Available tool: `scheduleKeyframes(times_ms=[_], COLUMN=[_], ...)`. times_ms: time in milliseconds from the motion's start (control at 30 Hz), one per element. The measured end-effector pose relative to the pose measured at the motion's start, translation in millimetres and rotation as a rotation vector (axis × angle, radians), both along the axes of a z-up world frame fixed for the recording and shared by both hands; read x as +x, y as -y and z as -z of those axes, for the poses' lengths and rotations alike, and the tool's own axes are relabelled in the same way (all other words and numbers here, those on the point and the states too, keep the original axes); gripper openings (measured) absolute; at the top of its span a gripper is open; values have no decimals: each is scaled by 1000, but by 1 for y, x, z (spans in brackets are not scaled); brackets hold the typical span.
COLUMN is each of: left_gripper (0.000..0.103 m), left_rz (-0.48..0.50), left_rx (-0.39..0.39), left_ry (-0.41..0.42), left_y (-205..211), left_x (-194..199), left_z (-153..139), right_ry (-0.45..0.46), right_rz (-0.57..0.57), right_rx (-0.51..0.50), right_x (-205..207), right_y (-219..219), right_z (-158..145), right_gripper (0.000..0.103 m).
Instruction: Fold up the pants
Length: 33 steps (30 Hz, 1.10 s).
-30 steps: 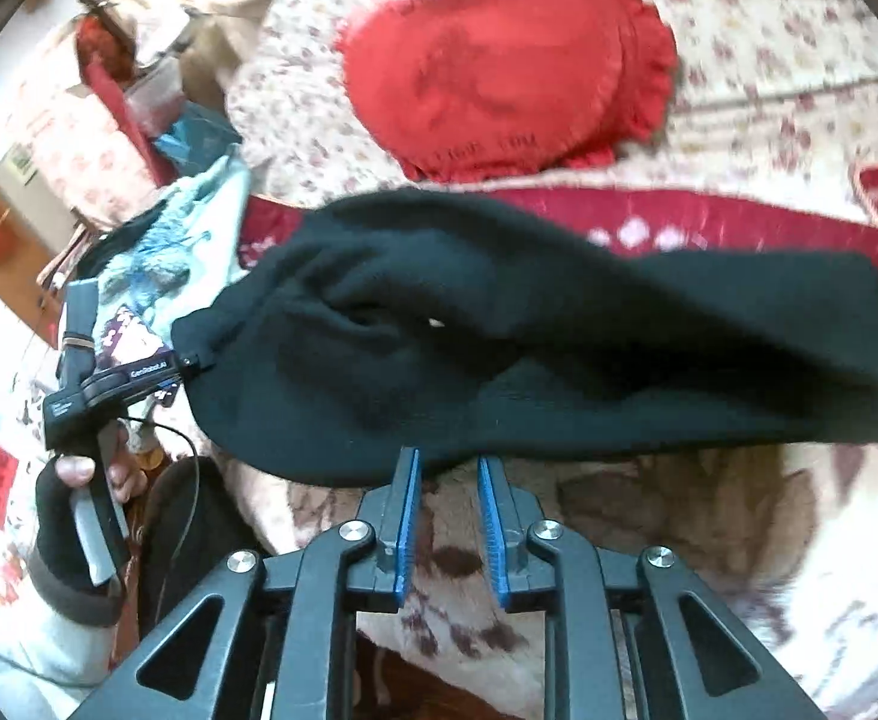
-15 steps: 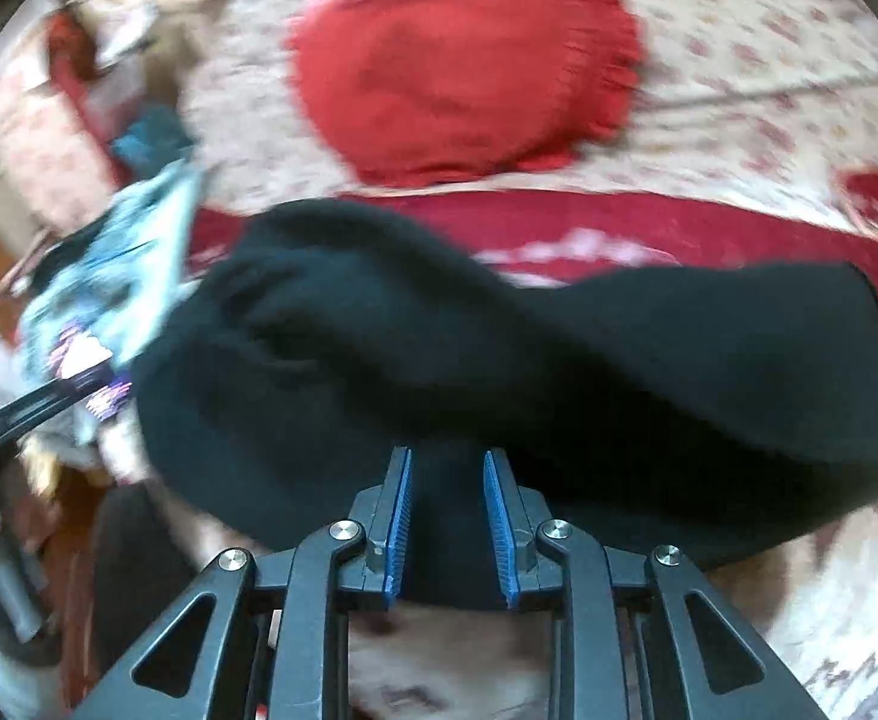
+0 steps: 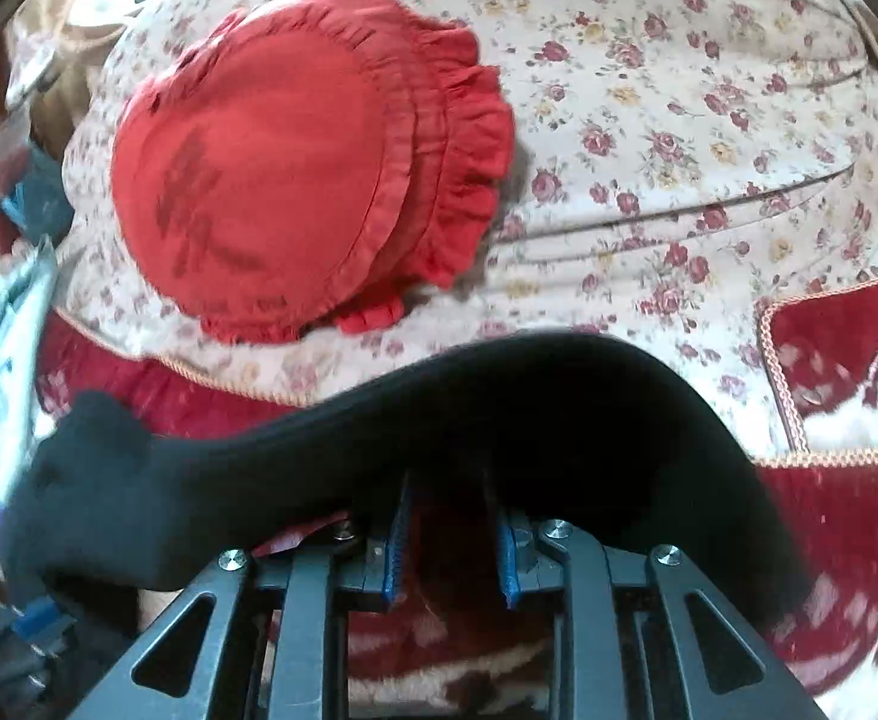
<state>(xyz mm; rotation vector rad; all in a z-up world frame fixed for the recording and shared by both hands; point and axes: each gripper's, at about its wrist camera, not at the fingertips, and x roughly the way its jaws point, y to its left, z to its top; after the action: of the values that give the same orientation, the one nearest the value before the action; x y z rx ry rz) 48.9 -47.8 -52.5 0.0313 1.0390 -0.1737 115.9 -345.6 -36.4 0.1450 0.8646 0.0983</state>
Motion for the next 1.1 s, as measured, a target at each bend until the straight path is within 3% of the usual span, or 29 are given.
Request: scheduleKeyframes(times_ms=[100,167,200,300,400,467,533,567,667,733,867,1100], left_gripper=[27,27,27,27,27,27,27,27,27,27,27,27], left_rz=[-4,-4,-4,-8,-22,-39,-72,-86,-143,-179,-222,-237], left_rx=[-9,-13,-14,-14,-24,-30,-37,-39,-42,-43,-48,-28], left_ry=[-10,-16,-16,-16,-22,-22,-10,-5,12,16,17,-10], left_y=[-1,-3,-4,-4,-8,-13,-25,-30,-54,-69,-88,-99], left_x=[3,4,3,3,2,0,-4,-6,-9,-8,-8,-18], left_z=[4,7,7,8,7,4,-2,-4,-12,-15,-15,-2], right_ry=[57,59,50,-26,-88,-97,-80,-61,-17,39,103,26], right_rz=[8,38,63,139,183,152,137,138,138,142,153,224], right_rx=[49,46,47,63,130,218,198,164,150,187,165,46], right_x=[-30,-64,-81,-124,-138,-135,-131,-130,-138,-156,-201,-240], right_y=[26,45,54,81,93,88,77,72,69,76,83,95], right_z=[-20,-21,-16,10,39,53,56,56,43,28,0,5], right_gripper=[24,32,38,42,43,43,43,40,6,6,6,6])
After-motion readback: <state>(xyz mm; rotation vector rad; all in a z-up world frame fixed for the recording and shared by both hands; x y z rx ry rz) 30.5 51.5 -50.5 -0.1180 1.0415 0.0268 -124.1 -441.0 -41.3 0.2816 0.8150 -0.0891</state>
